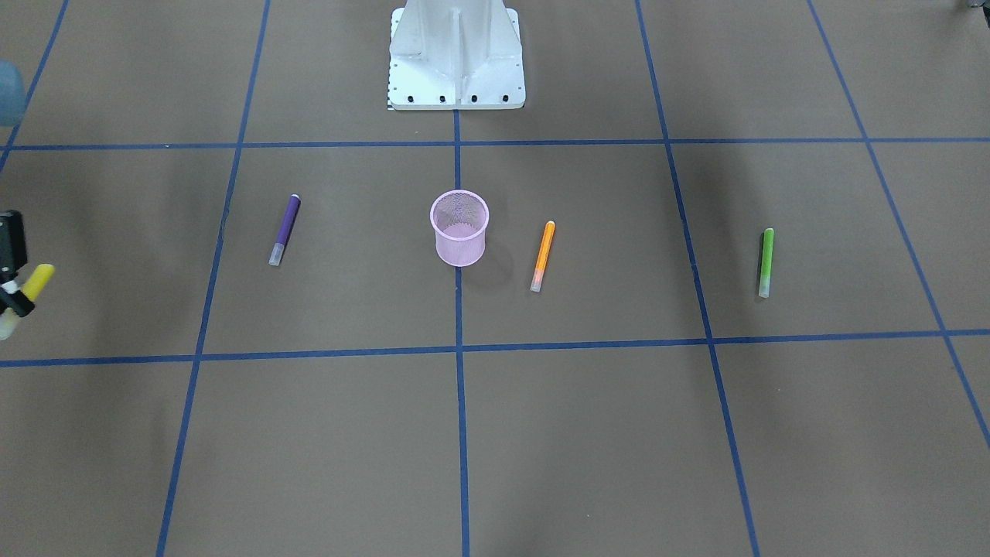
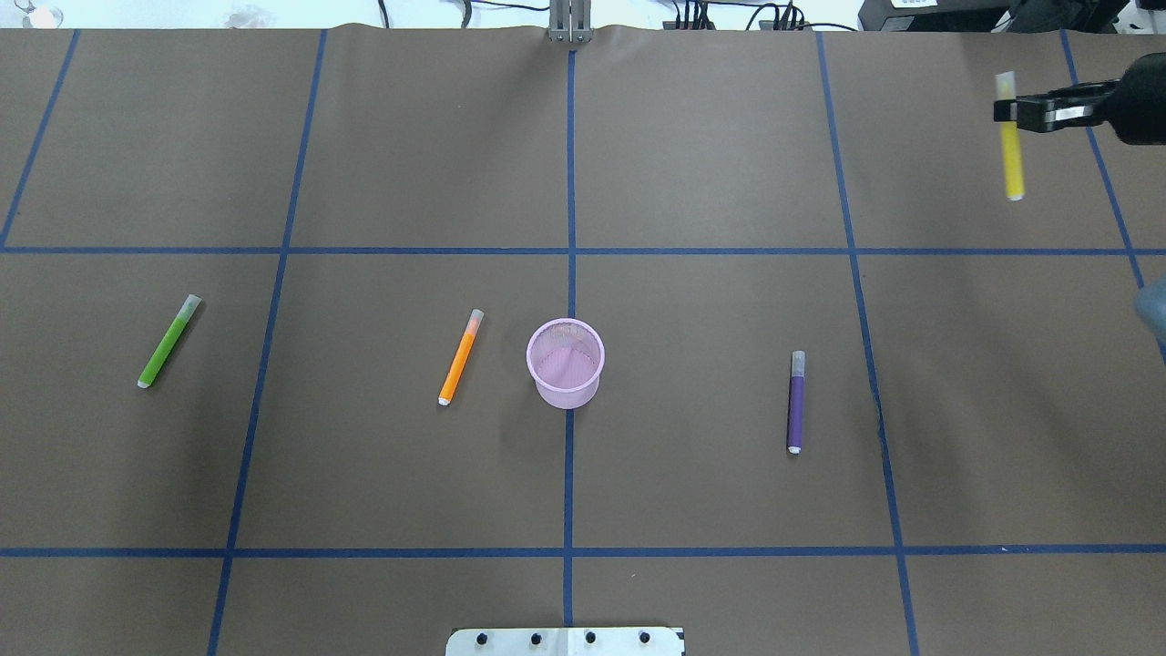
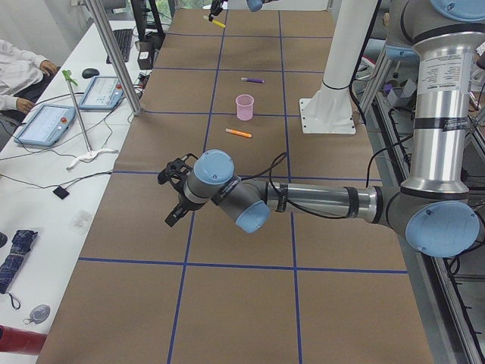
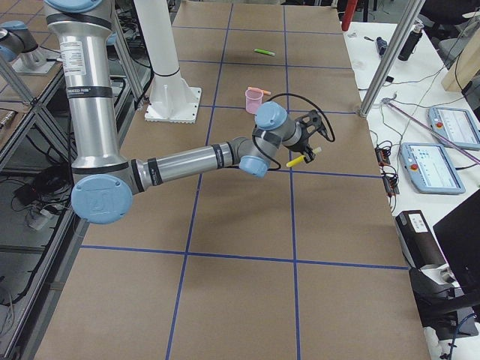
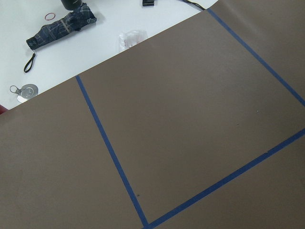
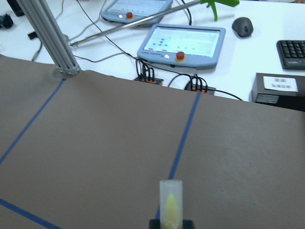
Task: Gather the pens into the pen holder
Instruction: 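Carry the yellow pen with the right gripper over the lavender cup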
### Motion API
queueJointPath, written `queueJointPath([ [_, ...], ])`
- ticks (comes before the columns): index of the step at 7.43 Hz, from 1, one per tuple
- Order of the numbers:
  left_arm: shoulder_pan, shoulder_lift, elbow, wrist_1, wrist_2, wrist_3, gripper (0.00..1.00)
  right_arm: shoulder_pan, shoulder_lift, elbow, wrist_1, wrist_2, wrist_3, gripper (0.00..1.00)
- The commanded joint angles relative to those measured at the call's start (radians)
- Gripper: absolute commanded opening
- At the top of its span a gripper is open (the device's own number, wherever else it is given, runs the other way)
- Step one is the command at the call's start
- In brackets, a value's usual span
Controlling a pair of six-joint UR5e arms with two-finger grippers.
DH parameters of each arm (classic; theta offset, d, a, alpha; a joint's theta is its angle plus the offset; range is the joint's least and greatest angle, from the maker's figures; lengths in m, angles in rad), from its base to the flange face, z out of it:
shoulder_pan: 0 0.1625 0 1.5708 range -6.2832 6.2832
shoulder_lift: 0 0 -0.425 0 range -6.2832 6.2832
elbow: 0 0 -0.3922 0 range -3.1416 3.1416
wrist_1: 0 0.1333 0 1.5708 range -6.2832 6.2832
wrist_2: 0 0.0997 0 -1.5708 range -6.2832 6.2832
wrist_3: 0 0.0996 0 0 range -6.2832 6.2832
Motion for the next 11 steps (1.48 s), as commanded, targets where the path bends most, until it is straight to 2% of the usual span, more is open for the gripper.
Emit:
queueJointPath([
  [1, 0.009, -0.008, -0.001, 0.001, 0.000, -0.003, 1.00, -0.256, 0.082, 0.068, 0.014, -0.335, 0.122, 0.00],
  [3, 0.022, -0.008, -0.001, -0.001, 0.000, -0.003, 1.00, -0.532, 0.209, 0.050, 0.011, -0.706, 0.149, 0.00],
  [4, 0.022, -0.010, -0.001, 0.002, 0.000, -0.003, 1.00, -0.634, 0.287, 0.015, 0.002, -0.837, 0.149, 0.00],
  [5, 0.024, -0.010, -0.001, 0.002, 0.000, -0.003, 1.00, -0.699, 0.350, -0.028, 0.005, -0.922, 0.149, 0.00],
  [7, 0.024, -0.010, 0.000, 0.007, 0.000, -0.003, 1.00, -0.808, 0.359, -0.043, 0.004, -1.071, 0.138, 0.00],
  [9, 0.036, -0.010, 0.000, 0.005, 0.000, -0.014, 1.00, -0.877, 0.359, -0.048, 0.001, -1.124, 0.135, 0.00],
  [11, 0.038, -0.010, 0.000, 0.001, 0.000, -0.029, 1.00, -0.928, 0.369, -0.092, 0.001, -1.205, 0.135, 0.00],
])
